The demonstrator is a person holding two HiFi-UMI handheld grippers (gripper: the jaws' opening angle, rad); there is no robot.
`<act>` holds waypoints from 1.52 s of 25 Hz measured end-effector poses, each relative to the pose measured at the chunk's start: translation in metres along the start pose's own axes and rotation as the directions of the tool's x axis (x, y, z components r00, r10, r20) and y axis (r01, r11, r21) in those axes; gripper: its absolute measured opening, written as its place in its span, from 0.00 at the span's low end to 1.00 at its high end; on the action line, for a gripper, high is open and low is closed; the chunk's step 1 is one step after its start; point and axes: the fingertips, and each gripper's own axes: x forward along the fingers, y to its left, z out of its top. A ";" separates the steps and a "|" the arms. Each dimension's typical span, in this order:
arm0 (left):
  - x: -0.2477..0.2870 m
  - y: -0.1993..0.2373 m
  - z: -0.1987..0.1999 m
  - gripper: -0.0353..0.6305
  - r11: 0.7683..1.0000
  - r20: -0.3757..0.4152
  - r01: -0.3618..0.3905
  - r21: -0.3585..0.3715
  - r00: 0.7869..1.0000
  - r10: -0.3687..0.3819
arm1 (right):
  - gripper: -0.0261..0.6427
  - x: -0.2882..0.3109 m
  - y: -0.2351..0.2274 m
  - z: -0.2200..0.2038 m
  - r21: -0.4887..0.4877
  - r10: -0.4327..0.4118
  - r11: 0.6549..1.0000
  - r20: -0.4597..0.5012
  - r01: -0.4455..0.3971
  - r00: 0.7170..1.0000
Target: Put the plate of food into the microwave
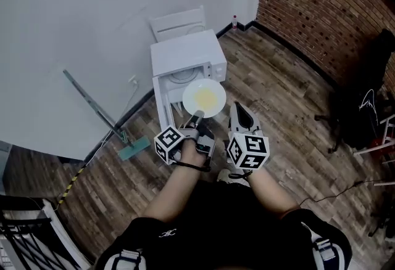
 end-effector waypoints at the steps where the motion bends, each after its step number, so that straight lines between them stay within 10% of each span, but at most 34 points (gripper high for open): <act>1: 0.002 0.002 -0.001 0.07 1.000 0.008 -0.004 -0.001 1.000 0.004 | 0.06 0.004 -0.003 -0.002 0.004 0.014 1.000 -0.008 -0.014 1.000; 22: 0.055 0.051 0.065 0.07 1.000 0.164 -0.017 -0.017 0.986 0.019 | 0.06 0.100 0.000 -0.043 -0.055 0.156 0.985 -0.103 -0.162 0.982; 38: 0.189 0.236 0.173 0.07 0.998 0.189 0.048 -0.042 0.981 -0.040 | 0.06 0.286 -0.036 -0.225 -0.111 0.258 0.958 -0.058 -0.263 0.964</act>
